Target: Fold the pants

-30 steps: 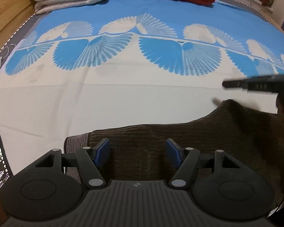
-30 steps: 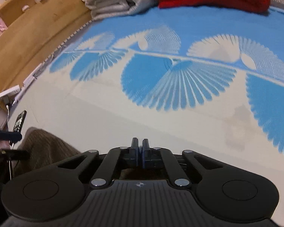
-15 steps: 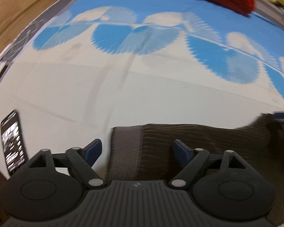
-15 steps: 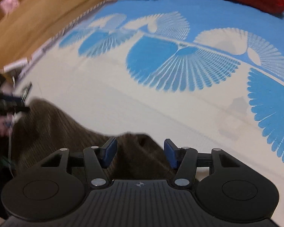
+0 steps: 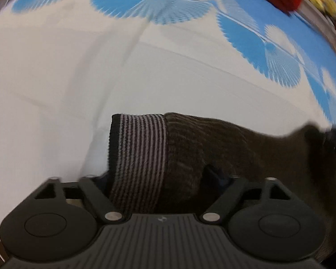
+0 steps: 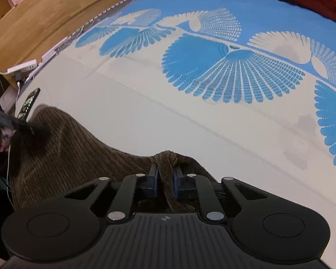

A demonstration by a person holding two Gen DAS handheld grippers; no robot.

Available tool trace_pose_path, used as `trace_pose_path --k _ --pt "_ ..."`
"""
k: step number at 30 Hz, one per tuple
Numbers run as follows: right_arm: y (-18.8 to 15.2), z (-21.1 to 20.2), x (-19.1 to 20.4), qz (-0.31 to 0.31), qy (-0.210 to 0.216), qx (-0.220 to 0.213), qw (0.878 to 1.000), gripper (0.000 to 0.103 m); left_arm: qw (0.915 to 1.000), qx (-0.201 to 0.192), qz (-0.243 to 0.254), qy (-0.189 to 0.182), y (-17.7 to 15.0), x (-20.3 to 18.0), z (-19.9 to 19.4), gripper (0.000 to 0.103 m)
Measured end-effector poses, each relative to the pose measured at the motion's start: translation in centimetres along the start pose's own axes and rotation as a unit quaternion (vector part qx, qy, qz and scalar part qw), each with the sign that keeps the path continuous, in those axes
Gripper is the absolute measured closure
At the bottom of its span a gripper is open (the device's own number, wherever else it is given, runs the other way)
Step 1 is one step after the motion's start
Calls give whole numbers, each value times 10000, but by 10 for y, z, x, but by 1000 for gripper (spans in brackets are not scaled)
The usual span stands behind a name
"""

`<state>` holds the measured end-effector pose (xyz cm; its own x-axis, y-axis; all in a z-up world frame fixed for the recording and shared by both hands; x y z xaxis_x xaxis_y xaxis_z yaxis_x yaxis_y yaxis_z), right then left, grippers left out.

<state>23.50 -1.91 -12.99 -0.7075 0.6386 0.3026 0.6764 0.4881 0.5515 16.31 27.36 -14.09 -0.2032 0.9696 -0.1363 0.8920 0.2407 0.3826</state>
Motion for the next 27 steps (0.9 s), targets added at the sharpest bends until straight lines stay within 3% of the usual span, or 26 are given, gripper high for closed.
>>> trace_pose_path --k 3,6,9,12,15,17,20,22,24,25,27 --pt "12 -5 -2 -24 -4 -233 9997 93 9996 -274 62 -72 8 2 -12 44" --pt "29 -12 0 -3 -61 -587 9983 93 9971 -655 366 125 16 0 -28 45" --pt "42 -14 14 -401 -175 -888 9951 93 9960 -838 210 230 25 11 -37 39" --pt "41 -7 13 -563 -764 -773 9925 84 9952 -825 168 506 32 16 -37 32" --pt "40 -18 -7 -309 -1263 -697 9891 72 9860 -1260 448 996 38 12 -51 33" --pt "40 -40 -24 -77 -1542 -830 9845 72 9820 -1546 522 956 42 5 -61 33" --pt "37 -85 -46 291 -1796 -1149 9766 72 9801 -1770 723 534 43 -18 -71 33" --pt "26 -119 -61 522 -1955 -1328 9703 70 9819 -1650 896 266 39 -34 -68 31" --pt "10 -157 -80 792 -2192 -1482 9611 66 9890 -1034 1045 167 30 -44 -45 28" --pt "2 -175 -90 949 -2303 -1567 9557 64 9914 -525 1133 392 22 -44 -26 28" --pt "-26 -217 -115 1406 -2545 -1774 9402 63 9861 -53 1426 854 11 -43 -5 26"
Point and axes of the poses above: each gripper's, at about its wrist camera, not at the fingertips, and z roughly the way its jaws point, x to its left, y to its top, the point moved 6 cm from there along z, roughly the way its jaws point, and after that the axes turned 2 degrees about -x, right-handed, at the moved point
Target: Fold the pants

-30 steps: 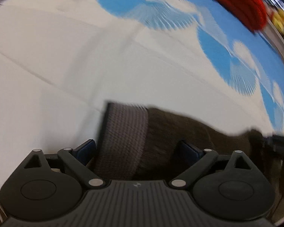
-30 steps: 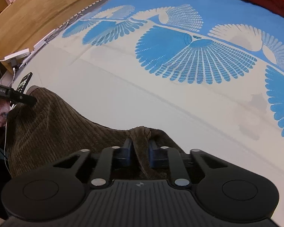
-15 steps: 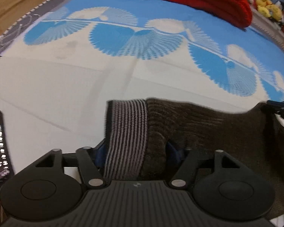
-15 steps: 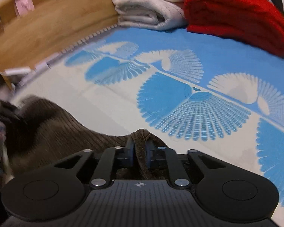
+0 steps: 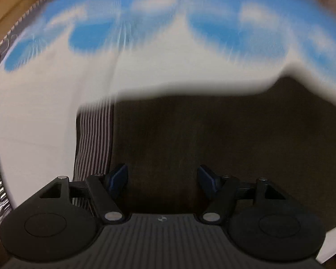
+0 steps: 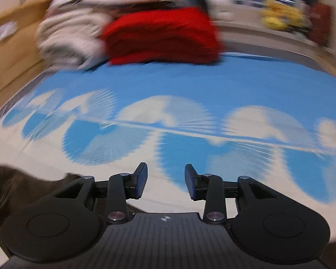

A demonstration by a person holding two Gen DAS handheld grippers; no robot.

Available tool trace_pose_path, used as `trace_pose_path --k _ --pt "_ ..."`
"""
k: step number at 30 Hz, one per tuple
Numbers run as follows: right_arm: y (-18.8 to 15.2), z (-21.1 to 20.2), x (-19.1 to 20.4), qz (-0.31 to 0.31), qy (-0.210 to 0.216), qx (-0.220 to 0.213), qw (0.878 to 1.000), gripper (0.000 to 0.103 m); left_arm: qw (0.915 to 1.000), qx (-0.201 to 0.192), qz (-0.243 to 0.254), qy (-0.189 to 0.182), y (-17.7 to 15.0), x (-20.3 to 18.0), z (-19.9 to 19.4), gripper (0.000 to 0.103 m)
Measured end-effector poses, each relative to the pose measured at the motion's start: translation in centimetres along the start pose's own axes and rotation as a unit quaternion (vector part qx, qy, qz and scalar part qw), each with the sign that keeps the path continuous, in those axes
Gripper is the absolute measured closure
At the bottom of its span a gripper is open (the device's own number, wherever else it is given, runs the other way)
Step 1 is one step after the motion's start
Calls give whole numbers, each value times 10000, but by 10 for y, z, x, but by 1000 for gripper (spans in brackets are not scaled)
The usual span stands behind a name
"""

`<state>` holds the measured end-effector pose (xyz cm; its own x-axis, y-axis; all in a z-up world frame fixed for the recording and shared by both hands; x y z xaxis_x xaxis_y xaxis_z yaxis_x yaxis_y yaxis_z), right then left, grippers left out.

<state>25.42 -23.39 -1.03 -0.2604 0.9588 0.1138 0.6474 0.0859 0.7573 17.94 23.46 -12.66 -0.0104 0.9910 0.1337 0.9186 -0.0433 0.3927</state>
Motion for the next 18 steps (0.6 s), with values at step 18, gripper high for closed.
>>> trace_pose_path --k 18 --pt "-251 -184 -338 4884 -2316 -12 8413 55 9913 -1225 221 -431 35 -138 -76 25"
Point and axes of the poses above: each gripper's, at about its wrist camera, not at the fingertips, and z roughly the way its jaws point, x to its left, y to its top, the point moved 6 cm from there along z, roughly the way its jaws point, and after that the axes turned 2 degrees about -x, right-handed, at the moved point
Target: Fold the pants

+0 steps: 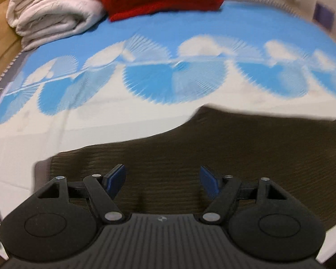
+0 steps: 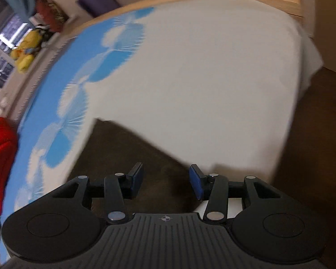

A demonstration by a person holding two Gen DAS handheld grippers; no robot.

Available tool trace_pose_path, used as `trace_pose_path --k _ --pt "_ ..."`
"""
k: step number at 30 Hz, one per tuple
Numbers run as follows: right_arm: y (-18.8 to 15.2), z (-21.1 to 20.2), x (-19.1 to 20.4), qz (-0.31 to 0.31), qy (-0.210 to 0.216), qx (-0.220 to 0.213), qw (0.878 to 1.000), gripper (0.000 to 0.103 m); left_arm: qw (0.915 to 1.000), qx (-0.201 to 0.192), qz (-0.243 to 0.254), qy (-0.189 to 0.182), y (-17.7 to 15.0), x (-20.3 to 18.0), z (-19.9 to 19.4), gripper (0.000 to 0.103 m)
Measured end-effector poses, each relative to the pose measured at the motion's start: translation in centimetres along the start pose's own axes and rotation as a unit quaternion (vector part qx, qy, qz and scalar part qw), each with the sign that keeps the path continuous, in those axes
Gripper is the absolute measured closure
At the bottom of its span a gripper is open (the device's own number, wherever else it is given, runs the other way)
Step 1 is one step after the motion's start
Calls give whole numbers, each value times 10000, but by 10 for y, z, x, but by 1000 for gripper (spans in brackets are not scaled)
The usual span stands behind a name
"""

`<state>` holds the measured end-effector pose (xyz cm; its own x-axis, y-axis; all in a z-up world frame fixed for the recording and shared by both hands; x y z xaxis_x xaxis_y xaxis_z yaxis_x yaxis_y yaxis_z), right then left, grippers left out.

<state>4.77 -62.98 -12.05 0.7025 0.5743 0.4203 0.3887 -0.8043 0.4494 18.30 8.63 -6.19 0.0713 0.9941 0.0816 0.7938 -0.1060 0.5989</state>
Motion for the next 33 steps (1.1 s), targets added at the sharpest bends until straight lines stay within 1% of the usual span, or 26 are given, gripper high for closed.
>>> trace_pose_path --k 2,3,4,6,8,10,12,13,17,19,21,23,24,26,27,29,32,33 --pt "-7 14 -5 31 69 287 9996 50 9990 -122 -180 -396 0 -22 -18 24" --pt "-7 20 -10 86 146 418 9990 49 9980 -214 -148 -580 -3 -36 -27 24" --pt "-7 23 -9 103 152 452 9988 47 9972 -300 -21 -680 -6 -50 -34 23" --pt "-10 26 -5 24 132 408 9991 44 9957 -445 308 -758 -14 -75 -45 22" --pt "-13 30 -1 -79 106 418 9990 40 9943 -469 495 -820 -21 -94 -47 22" --pt "-14 28 4 -236 40 411 9989 41 9933 -450 716 -788 -25 -109 -42 22" --pt "-16 22 6 -495 -119 365 9980 64 9929 -474 920 -594 -25 -113 -35 22" --pt "-17 22 7 -562 -129 371 9977 73 9931 -440 959 -509 -25 -113 -30 22" --pt "-16 9 5 -481 -13 195 9987 79 9951 -248 815 -495 -26 -107 -20 22" --pt "-18 0 0 -234 26 124 9996 80 9947 -254 848 -520 -26 -105 -22 22" --pt "-23 -7 -10 163 10 91 9998 77 9936 -296 939 -554 -28 -107 -25 22" --pt "-31 -5 -16 485 118 247 9984 56 9928 -285 1027 -551 -30 -108 -26 22" --pt "-35 -2 -16 596 259 391 9971 54 9925 -274 1064 -542 -31 -108 -25 22" --pt "-40 7 -10 607 497 626 9949 55 9922 -258 1094 -536 -33 -107 -25 22" --pt "-41 11 -7 550 474 663 9952 55 9923 -248 1092 -534 -34 -106 -26 22" --pt "-42 17 -9 620 329 665 9953 55 9925 -237 1072 -534 -35 -104 -26 22" --pt "-41 21 -9 950 368 570 9932 56 9928 -246 1049 -516 -36 -100 -27 22" --pt "-40 22 -8 979 344 538 9931 58 9930 -241 1040 -506 -36 -98 -27 22"
Point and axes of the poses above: each gripper's, at about its wrist camera, not at the fingertips, and z roughly the way its jaws point, x to its left, y to its top, the point moved 6 cm from there along z, roughly the way its jaws point, and after that the axes turned 2 degrees about -x, right-handed, at the moved point
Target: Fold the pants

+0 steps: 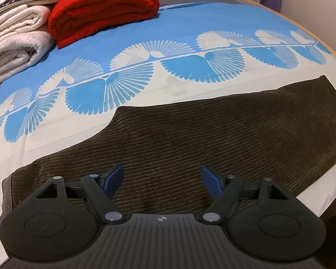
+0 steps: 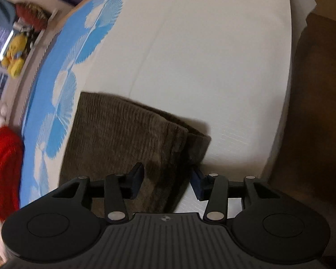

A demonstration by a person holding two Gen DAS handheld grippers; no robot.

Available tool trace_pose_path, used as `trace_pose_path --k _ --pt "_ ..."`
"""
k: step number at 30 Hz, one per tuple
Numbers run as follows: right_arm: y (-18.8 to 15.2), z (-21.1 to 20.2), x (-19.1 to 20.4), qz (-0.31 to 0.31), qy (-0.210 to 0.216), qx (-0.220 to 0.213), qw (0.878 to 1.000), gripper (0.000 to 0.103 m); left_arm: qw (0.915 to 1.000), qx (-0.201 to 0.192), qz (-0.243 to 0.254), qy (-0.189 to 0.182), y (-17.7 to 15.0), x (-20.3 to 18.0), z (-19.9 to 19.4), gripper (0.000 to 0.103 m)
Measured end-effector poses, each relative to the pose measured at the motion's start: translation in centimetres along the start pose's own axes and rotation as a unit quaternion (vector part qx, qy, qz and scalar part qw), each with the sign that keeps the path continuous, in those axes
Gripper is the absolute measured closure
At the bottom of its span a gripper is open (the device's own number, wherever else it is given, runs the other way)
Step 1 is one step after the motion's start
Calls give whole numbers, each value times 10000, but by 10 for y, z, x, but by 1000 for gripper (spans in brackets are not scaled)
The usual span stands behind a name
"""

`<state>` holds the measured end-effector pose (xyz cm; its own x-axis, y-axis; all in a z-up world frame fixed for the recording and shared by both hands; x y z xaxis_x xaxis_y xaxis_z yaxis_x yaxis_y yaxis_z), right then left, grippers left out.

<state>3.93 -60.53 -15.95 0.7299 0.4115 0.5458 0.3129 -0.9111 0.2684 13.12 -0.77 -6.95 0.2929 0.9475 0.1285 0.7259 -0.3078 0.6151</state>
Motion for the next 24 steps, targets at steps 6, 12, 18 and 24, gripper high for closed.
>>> trace_pose_path --k 6,12,18,24 --pt "0 -4 9 -312 -103 -230 9992 91 9999 73 -113 25 -2 7 1 22" --pt "17 -27 8 -304 -189 -931 9950 92 9999 106 30 -31 -2 -1 2 22" --pt "20 -27 -1 -367 -507 -951 9935 92 9999 82 36 -62 1 -5 4 22" --pt "3 -57 61 -1515 -388 -1581 9750 92 10000 19 47 -77 3 -5 2 22"
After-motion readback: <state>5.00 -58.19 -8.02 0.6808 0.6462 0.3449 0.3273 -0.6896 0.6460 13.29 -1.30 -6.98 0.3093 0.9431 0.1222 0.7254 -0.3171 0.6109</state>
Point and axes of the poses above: each gripper's, at about its wrist camera, not at the fingertips, and z roughly the way its jaws point, x to its left, y to its top, the point moved 6 cm from there along z, roughly the way its jaws point, and after that the axes turned 2 degrees about -x, right-handed, at the moved point
